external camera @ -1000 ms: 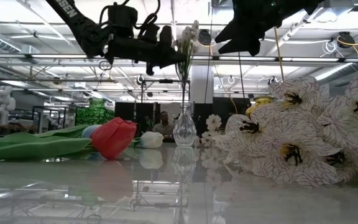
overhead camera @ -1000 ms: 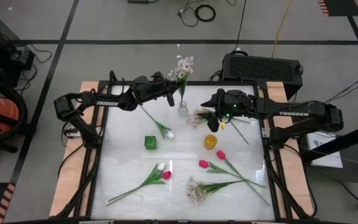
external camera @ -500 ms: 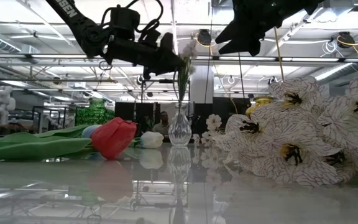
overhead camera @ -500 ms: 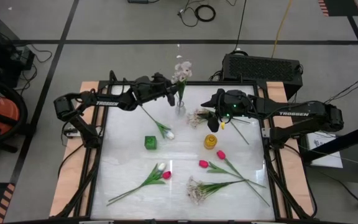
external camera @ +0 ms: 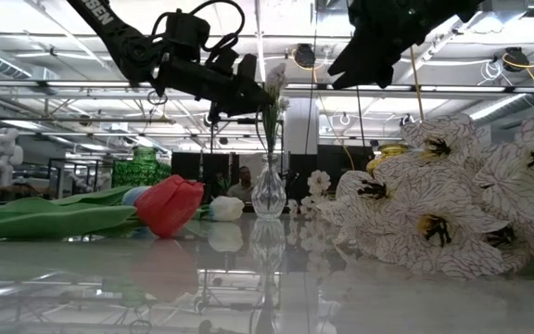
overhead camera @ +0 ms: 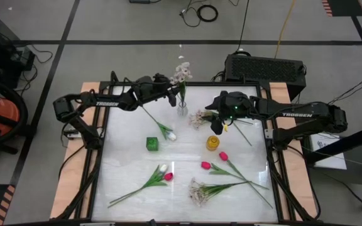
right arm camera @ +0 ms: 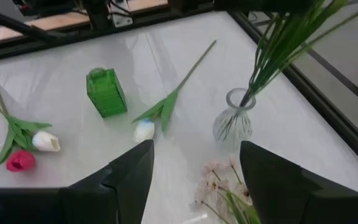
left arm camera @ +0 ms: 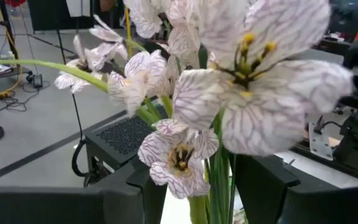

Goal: Sort flowers into vase by color
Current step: Put the top left white flowers into the transparent vase, then put the top white flowers into the transparent vase

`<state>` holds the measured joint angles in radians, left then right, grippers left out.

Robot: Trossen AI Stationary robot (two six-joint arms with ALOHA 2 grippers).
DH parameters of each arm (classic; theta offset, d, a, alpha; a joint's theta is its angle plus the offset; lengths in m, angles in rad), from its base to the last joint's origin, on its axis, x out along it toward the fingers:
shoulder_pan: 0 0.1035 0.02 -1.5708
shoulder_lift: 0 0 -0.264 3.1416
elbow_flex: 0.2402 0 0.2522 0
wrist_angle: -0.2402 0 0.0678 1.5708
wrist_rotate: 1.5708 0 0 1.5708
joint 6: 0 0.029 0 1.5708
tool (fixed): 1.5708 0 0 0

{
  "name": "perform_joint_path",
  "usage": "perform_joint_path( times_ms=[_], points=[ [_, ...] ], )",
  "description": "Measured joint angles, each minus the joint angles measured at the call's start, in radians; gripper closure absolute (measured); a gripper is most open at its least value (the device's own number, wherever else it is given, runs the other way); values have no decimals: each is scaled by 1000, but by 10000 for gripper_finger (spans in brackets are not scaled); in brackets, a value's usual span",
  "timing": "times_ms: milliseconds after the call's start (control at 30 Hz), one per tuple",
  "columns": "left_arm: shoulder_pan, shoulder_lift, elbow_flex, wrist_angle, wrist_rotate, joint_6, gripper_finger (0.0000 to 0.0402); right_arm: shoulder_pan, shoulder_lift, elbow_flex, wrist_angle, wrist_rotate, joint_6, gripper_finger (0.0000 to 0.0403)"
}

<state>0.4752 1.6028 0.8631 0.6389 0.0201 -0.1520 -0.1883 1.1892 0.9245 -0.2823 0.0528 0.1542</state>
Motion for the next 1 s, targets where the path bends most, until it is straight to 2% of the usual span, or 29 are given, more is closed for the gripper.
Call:
perform_joint_path(
  times_ms=[100, 367, 500, 833, 1000],
  points=[
    [4, -8, 0, -17, 15, 1, 211, 0, 0, 0, -9, 0, -1, 172],
    [7, -49, 0, -65, 49, 1, 100, 0, 0, 0, -10, 0, -9, 172],
    [7, -99, 0, -155, 50, 62, 67, 0, 0, 0, -26, 0, -13, 172],
    [9, -276, 0, -430, 50, 137, 58, 0, 0, 0, -73, 0, -43, 172],
    [8, -357, 0, -700, 50, 142, 58, 0, 15, 0, -204, 28, -44, 172]
  ],
)
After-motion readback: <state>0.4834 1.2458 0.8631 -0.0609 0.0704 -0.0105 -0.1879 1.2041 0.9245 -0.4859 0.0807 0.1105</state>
